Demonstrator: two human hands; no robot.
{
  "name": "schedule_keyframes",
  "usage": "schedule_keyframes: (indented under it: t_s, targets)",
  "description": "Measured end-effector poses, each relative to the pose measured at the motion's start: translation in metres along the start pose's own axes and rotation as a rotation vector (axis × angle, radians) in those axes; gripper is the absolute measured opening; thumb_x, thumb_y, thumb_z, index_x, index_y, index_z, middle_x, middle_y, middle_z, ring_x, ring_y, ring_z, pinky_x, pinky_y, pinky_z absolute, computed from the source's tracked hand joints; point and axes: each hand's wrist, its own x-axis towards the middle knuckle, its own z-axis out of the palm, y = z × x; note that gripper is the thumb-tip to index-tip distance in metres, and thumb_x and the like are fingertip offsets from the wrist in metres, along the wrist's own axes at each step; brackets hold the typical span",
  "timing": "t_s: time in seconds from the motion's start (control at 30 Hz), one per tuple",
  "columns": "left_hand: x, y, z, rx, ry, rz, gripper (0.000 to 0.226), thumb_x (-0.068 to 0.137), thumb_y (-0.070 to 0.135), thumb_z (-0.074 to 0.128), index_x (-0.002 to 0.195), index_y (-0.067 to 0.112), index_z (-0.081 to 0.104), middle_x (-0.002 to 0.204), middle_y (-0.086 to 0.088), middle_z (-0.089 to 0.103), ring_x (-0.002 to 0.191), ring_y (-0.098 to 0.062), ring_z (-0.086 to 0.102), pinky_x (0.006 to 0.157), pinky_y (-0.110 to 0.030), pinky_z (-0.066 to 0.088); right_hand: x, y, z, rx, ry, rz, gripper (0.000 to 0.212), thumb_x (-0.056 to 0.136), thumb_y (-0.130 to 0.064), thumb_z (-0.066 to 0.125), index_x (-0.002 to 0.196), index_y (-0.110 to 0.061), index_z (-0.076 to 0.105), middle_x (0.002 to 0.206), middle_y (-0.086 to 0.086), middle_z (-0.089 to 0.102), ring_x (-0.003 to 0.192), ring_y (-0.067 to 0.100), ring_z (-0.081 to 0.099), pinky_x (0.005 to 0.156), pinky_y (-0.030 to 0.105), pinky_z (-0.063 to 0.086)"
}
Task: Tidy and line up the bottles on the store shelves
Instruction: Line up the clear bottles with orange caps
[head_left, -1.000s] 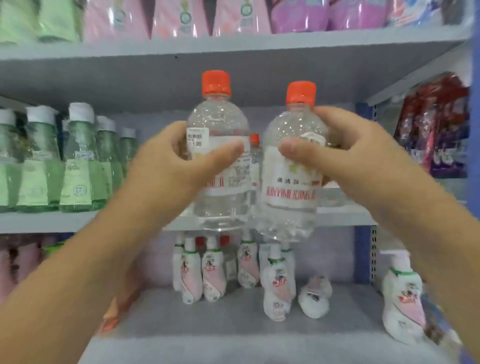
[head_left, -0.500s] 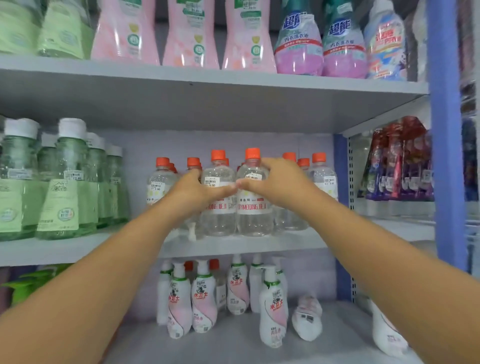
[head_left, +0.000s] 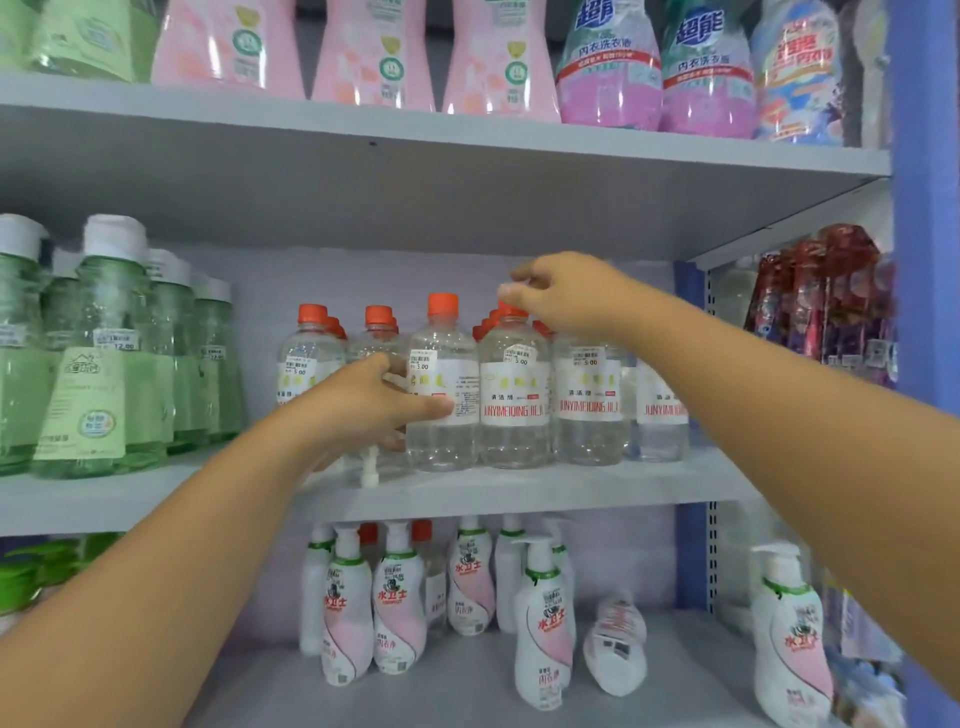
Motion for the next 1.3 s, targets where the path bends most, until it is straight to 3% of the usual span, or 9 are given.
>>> schedule_keyframes:
  t_s: [0.1,0.23,0.47,0.63,0.83,0.97,1.1,1.2,1.3]
  targets:
    - [-0.005,0.013,0.004,0.079,0.036,-0.019,0.068,0.073,0.047,0.088,0.125,0.026,0.049,0.109,0.007,0.067,0.089,-0.016,0.074,0.085,-0.036,0.062,0.009,0.004,0.000,-0.008,-0.075,-0.041,0.041,0.097,-0.053,0.059,0.124,-0.024,0.071,0.106,-0.004,0.075,0.083,0.013,0.071,0.081,0.031,0.050]
    - [-0.009,0.022,0.016,0.208,0.134,-0.019,0.060,0.072,0.054,0.086,0.108,0.028,0.046,0.102,0.007,0.063,0.086,-0.019,0.072,0.088,-0.043,0.060,0.017,0.010,0.002,-0.005,-0.075,-0.036,0.030,0.095,-0.047,0.064,0.102,-0.020,0.075,0.093,0.003,0.075,0.074,0.015,0.067,0.062,0.028,0.048]
    - [-0.012,0.026,0.025,0.203,0.154,-0.049,0.058,0.071,0.058,0.085,0.104,0.031,0.045,0.099,0.011,0.062,0.082,-0.015,0.070,0.061,-0.028,0.054,0.016,0.010,-0.002,-0.040,-0.121,-0.075,0.032,0.099,-0.043,0.059,0.111,-0.017,0.075,0.100,0.005,0.075,0.089,0.023,0.070,0.068,0.027,0.050]
    - [-0.014,0.025,0.027,0.158,0.165,-0.065,0.081,0.069,0.062,0.084,0.131,0.026,0.047,0.104,0.011,0.061,0.087,-0.016,0.069,0.082,-0.039,0.062,0.014,0.014,0.002,0.009,-0.095,-0.092,0.029,0.100,-0.039,0.058,0.110,-0.018,0.075,0.089,-0.006,0.071,0.083,0.017,0.067,0.075,0.032,0.051]
    - [-0.023,0.033,0.033,0.190,0.197,-0.055,0.081,0.072,0.061,0.081,0.134,0.023,0.048,0.100,0.014,0.059,0.086,-0.013,0.066,0.080,-0.037,0.060,0.012,0.017,0.006,-0.025,-0.075,-0.106,0.030,0.101,-0.041,0.054,0.109,-0.019,0.073,0.100,-0.001,0.072,0.084,0.020,0.065,0.071,0.034,0.052]
    - [-0.049,0.022,0.042,0.300,0.508,0.196,0.065,0.082,0.061,0.072,0.134,0.028,0.053,0.120,0.017,0.060,0.104,-0.006,0.058,0.090,-0.029,0.048,-0.013,0.023,0.012,0.030,0.297,-0.203,0.033,0.098,-0.040,0.054,0.122,-0.022,0.068,0.110,-0.007,0.071,0.105,0.017,0.061,0.092,0.037,0.050]
    - [-0.117,-0.023,0.063,0.156,0.839,0.596,0.011,0.098,0.021,0.065,0.107,0.026,0.060,0.099,0.014,0.062,0.095,-0.006,0.060,0.087,-0.020,0.047,-0.113,0.024,0.041,0.444,0.671,-0.530,0.017,0.097,-0.009,0.054,0.098,-0.008,0.070,0.084,-0.001,0.066,0.077,0.019,0.058,0.074,0.027,0.046]
    - [-0.133,-0.088,0.084,0.017,0.822,0.461,0.027,0.096,0.009,0.063,0.092,0.034,0.058,0.086,0.018,0.065,0.082,0.003,0.060,0.075,-0.012,0.046,-0.183,0.024,0.099,0.528,0.488,-0.673,0.019,0.094,-0.009,0.054,0.093,-0.009,0.073,0.076,-0.002,0.064,0.067,0.017,0.056,0.066,0.026,0.044]
    - [-0.109,-0.157,0.096,-0.057,0.686,0.088,0.028,0.095,0.010,0.068,0.089,0.036,0.060,0.083,0.008,0.067,0.075,-0.010,0.062,0.069,-0.030,0.050,-0.198,0.015,0.177,0.554,0.120,-0.461,0.014,0.093,-0.024,0.057,0.096,-0.029,0.069,0.082,-0.016,0.064,0.071,0.006,0.057,0.066,0.019,0.043]
